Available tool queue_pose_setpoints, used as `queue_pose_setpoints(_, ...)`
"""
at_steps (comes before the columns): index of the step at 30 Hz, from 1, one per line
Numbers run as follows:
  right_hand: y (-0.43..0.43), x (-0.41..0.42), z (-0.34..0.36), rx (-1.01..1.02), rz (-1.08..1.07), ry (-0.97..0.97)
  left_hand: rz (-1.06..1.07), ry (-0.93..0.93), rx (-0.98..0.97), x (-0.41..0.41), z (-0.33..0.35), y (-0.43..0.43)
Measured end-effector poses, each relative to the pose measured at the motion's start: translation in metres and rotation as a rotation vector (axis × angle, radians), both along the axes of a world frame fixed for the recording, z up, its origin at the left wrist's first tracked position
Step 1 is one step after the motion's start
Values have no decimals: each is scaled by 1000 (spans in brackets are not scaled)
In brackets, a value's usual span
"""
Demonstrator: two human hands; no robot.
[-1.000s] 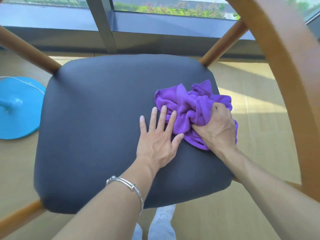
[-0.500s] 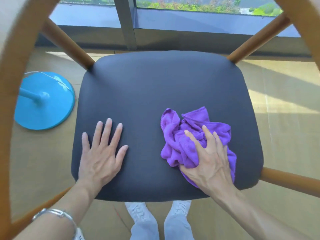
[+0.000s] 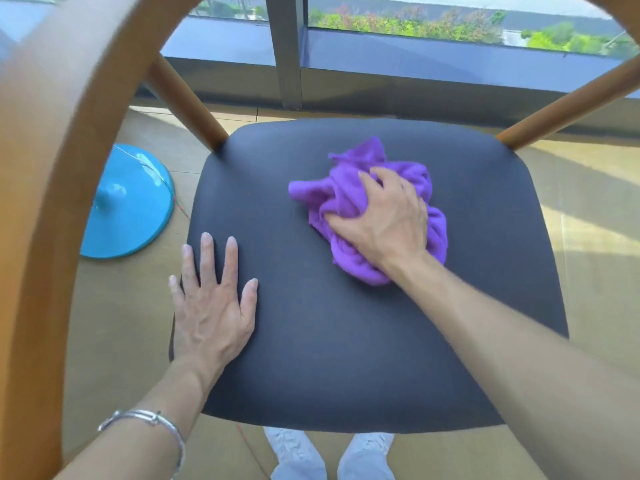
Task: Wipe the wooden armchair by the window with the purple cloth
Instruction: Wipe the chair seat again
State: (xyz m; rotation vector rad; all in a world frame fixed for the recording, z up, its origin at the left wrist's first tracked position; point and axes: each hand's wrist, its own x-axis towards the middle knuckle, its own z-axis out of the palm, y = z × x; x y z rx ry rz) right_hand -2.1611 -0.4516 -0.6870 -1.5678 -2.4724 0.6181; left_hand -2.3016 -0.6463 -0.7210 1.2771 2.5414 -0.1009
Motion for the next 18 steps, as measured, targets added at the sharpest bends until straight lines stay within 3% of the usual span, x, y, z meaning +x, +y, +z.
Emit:
queue_pose_setpoints(8, 47, -41, -6, 10, 40, 47, 13, 13, 41, 0, 0, 0)
queue_pose_setpoints(18, -78, 45, -17, 90, 277, 191, 19, 12, 50, 4, -1, -1)
